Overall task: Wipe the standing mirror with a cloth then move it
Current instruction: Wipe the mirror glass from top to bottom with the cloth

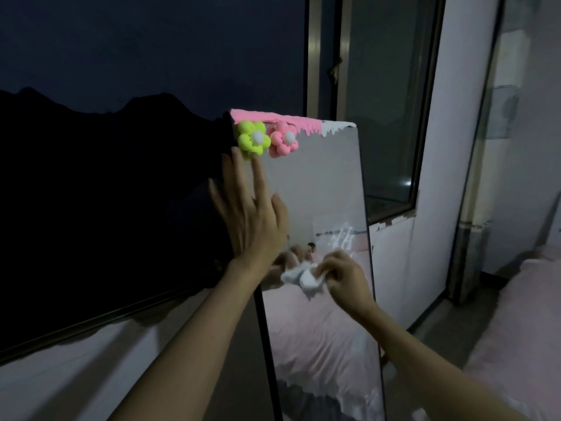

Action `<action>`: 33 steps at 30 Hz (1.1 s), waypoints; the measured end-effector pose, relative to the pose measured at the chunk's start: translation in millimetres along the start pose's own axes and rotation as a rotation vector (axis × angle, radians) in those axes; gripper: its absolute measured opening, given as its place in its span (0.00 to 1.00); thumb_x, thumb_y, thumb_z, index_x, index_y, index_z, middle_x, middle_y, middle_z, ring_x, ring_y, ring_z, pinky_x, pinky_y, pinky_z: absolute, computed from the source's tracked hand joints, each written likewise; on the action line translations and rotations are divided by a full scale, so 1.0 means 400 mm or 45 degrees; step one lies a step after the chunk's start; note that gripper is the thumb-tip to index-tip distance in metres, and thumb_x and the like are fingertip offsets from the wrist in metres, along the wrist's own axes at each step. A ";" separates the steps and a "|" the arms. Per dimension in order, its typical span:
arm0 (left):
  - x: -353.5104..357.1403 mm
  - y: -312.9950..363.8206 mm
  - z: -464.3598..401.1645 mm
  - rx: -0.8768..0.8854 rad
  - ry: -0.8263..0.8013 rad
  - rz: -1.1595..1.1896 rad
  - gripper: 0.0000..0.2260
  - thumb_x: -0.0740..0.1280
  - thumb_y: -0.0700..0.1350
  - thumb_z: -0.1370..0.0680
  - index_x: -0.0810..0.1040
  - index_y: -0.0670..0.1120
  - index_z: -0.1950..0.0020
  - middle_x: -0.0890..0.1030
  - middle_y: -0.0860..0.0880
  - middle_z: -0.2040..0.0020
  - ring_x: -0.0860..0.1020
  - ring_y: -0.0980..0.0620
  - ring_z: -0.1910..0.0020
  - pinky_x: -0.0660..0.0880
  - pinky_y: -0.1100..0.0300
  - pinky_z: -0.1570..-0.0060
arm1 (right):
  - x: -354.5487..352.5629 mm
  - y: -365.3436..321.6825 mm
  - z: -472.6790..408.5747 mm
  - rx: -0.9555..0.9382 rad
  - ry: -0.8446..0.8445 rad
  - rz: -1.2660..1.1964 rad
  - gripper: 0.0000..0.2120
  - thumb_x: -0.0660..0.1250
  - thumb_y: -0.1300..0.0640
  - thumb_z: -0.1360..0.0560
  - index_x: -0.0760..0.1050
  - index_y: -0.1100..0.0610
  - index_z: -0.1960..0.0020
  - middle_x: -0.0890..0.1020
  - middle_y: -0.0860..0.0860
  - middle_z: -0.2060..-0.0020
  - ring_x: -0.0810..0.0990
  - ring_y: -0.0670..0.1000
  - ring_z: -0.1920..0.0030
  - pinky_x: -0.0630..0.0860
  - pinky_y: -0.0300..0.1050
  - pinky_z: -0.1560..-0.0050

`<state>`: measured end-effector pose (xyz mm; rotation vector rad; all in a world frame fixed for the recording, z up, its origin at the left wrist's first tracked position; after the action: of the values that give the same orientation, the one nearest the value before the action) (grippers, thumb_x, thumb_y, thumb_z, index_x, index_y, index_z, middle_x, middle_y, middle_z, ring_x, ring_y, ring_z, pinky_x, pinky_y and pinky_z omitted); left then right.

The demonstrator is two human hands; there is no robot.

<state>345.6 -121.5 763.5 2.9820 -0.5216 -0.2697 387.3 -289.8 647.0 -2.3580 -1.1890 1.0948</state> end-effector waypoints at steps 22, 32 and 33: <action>0.096 0.179 -0.074 0.584 -0.298 -0.624 0.27 0.67 0.56 0.33 0.75 0.49 0.35 0.73 0.45 0.33 0.68 0.43 0.31 0.63 0.43 0.33 | -0.134 -0.001 -0.181 0.080 0.431 -0.037 0.14 0.60 0.74 0.30 0.80 0.64 0.53 0.75 0.54 0.47 0.72 0.47 0.47 0.65 0.21 0.51; 0.178 0.191 -0.207 0.472 -0.499 -0.695 0.27 0.57 0.50 0.23 0.57 0.41 0.26 0.54 0.40 0.24 0.48 0.38 0.25 0.43 0.37 0.29 | -0.087 0.174 -0.104 0.401 0.141 0.075 0.10 0.60 0.72 0.29 0.80 0.64 0.57 0.75 0.54 0.56 0.76 0.51 0.55 0.74 0.34 0.58; 0.188 0.188 -0.217 0.436 -0.520 -0.702 0.28 0.57 0.50 0.23 0.57 0.40 0.26 0.55 0.40 0.24 0.49 0.38 0.25 0.45 0.37 0.30 | -0.105 0.161 -0.127 0.371 0.196 0.055 0.11 0.60 0.72 0.29 0.79 0.62 0.58 0.74 0.55 0.54 0.75 0.51 0.54 0.73 0.34 0.56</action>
<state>407.1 -211.9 846.4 3.3534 0.2822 -0.9313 445.1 -358.3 667.5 -2.2053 -0.8650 1.0026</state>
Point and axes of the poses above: each hand's wrist, its own z-axis away from the middle knuckle, its own x-axis out of the palm, y = z × x, the point moved 6 cm from there along -z, towards the middle knuckle
